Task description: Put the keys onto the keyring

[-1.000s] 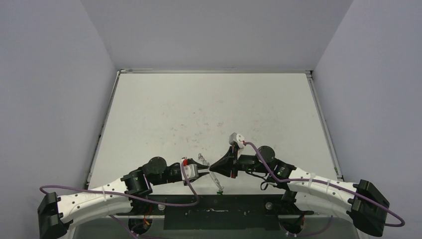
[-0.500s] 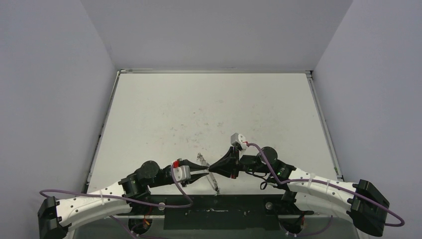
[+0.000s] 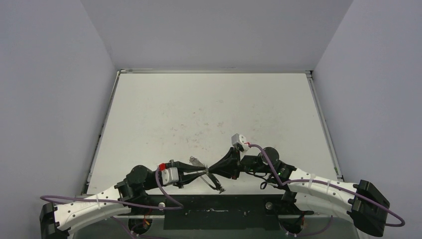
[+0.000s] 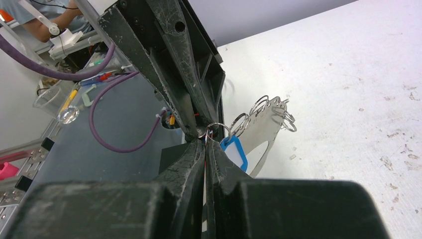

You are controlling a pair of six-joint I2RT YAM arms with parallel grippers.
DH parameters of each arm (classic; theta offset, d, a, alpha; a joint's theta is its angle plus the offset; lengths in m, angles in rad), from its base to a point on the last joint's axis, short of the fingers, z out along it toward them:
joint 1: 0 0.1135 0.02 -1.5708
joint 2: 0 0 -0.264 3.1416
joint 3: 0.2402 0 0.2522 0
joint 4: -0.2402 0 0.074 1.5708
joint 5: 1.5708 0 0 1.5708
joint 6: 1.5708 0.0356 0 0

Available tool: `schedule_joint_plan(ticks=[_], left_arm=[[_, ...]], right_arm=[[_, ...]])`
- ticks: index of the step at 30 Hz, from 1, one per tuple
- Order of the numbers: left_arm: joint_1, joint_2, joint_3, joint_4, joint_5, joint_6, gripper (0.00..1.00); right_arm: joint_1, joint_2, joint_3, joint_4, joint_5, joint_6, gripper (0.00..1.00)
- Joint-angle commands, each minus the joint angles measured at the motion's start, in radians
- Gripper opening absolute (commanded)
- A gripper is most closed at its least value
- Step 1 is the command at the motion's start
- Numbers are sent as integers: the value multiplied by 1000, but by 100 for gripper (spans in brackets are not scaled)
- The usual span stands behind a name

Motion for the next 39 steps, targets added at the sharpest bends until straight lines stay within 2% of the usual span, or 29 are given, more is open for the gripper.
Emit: schedule_joint_plan(ticks=[1, 9, 16, 19, 22, 32, 39], left_arm=[[-3, -23, -11, 116, 32, -42, 15], [-3, 5, 13, 53, 45, -21, 14], [-3, 1, 27, -16, -7, -7, 19], [-4, -1, 31, -29, -30, -18, 25], [-3, 11, 27, 11, -37, -36, 32], [-3, 77, 25, 127, -16, -64, 42], [-3, 88, 16, 177, -2, -66, 43]], right_arm=[[3, -23, 3, 87, 10, -1, 0], [4, -36, 3, 93, 13, 9, 0], [6, -45, 4, 89, 16, 12, 0], [4, -45, 4, 87, 17, 11, 0], [6, -40, 8, 86, 16, 10, 0], [6, -36, 9, 83, 21, 18, 0], [6, -39, 10, 76, 22, 14, 0]])
